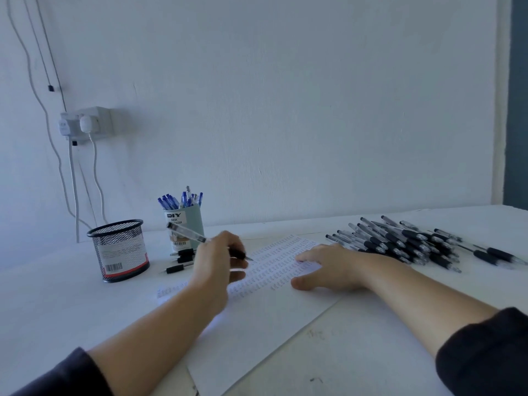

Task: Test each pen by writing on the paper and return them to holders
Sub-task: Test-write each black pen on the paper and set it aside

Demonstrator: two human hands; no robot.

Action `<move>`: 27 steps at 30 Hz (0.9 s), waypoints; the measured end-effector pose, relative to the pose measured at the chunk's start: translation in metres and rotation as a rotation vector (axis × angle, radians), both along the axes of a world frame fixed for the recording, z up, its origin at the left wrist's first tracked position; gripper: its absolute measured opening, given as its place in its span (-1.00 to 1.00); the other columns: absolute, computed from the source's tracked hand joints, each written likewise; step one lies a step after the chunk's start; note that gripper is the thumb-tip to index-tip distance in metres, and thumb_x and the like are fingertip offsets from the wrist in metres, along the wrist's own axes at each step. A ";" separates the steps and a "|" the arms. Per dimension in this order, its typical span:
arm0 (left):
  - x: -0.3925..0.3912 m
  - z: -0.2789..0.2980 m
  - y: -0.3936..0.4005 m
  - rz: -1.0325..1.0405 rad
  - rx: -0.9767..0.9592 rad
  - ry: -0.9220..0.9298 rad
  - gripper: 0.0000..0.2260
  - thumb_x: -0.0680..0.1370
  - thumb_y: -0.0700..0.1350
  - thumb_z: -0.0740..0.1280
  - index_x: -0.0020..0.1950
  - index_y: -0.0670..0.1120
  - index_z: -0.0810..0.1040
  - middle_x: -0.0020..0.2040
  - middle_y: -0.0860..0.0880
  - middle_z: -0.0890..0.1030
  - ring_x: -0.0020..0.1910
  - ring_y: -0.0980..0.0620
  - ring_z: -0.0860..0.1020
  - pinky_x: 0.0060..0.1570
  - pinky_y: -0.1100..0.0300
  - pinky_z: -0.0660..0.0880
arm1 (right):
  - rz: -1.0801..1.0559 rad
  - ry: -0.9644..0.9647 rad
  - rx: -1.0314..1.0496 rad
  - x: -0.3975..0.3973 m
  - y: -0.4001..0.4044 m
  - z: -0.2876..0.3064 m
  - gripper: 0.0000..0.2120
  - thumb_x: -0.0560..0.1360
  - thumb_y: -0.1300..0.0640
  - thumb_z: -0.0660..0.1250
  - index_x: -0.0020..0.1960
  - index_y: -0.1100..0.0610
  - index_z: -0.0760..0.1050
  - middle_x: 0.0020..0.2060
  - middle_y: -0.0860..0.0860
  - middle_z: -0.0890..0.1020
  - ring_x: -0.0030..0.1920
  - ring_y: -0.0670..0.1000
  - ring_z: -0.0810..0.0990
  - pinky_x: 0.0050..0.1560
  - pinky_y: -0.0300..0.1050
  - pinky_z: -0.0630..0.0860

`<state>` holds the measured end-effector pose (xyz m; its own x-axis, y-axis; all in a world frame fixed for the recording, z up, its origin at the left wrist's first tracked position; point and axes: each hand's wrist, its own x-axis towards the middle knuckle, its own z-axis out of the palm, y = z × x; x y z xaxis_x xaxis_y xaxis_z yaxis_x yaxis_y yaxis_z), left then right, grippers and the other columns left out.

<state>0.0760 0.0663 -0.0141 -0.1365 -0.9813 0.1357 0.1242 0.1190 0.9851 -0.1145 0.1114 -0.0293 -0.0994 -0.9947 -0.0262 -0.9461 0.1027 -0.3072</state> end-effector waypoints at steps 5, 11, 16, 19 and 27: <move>0.010 0.006 -0.011 0.114 -0.020 -0.003 -0.88 0.56 -0.27 0.16 -0.17 -0.15 0.39 -0.40 -0.08 0.48 -0.43 0.03 0.38 -0.43 0.19 0.33 | -0.010 -0.014 0.002 0.000 -0.001 -0.001 -0.29 0.41 -0.36 0.24 0.49 -0.20 0.15 0.52 -0.07 0.11 0.52 0.03 0.00 0.49 0.09 0.03; 0.011 0.003 -0.015 0.099 -0.036 0.018 -0.86 0.66 -0.04 0.10 0.00 -0.08 0.36 -0.59 -0.02 0.36 -0.62 0.07 0.23 -0.64 0.30 0.15 | 0.019 -0.071 0.005 0.001 0.000 0.000 -0.31 0.40 -0.32 0.31 0.46 -0.22 0.19 0.51 -0.08 0.15 0.51 -0.03 0.08 0.48 0.03 0.08; 0.013 0.005 -0.009 0.077 -0.042 0.013 -0.88 0.61 -0.18 0.11 -0.09 -0.10 0.39 -0.57 -0.05 0.40 -0.59 0.04 0.29 -0.64 0.30 0.18 | 0.049 -0.138 -0.011 -0.001 -0.003 -0.002 -0.31 0.32 -0.32 0.39 0.40 -0.24 0.29 0.47 -0.16 0.24 0.46 -0.09 0.21 0.47 0.00 0.14; 0.014 0.004 -0.007 0.056 -0.033 0.016 -0.90 0.53 -0.22 0.12 -0.13 -0.14 0.40 -0.54 -0.05 0.39 -0.59 0.05 0.27 -0.61 0.29 0.17 | 0.058 -0.153 -0.018 -0.001 -0.004 -0.003 -0.31 0.31 -0.32 0.41 0.39 -0.24 0.32 0.46 -0.17 0.26 0.45 -0.09 0.23 0.47 0.00 0.14; 0.012 0.002 -0.009 0.087 0.009 0.051 -0.88 0.52 -0.24 0.15 -0.21 -0.14 0.42 -0.44 -0.07 0.38 -0.49 0.05 0.29 -0.49 0.22 0.21 | 0.046 -0.171 -0.021 0.001 -0.004 -0.002 -0.09 0.01 -0.46 0.32 0.35 -0.28 0.35 0.44 -0.18 0.29 0.43 -0.10 0.26 0.45 0.00 0.18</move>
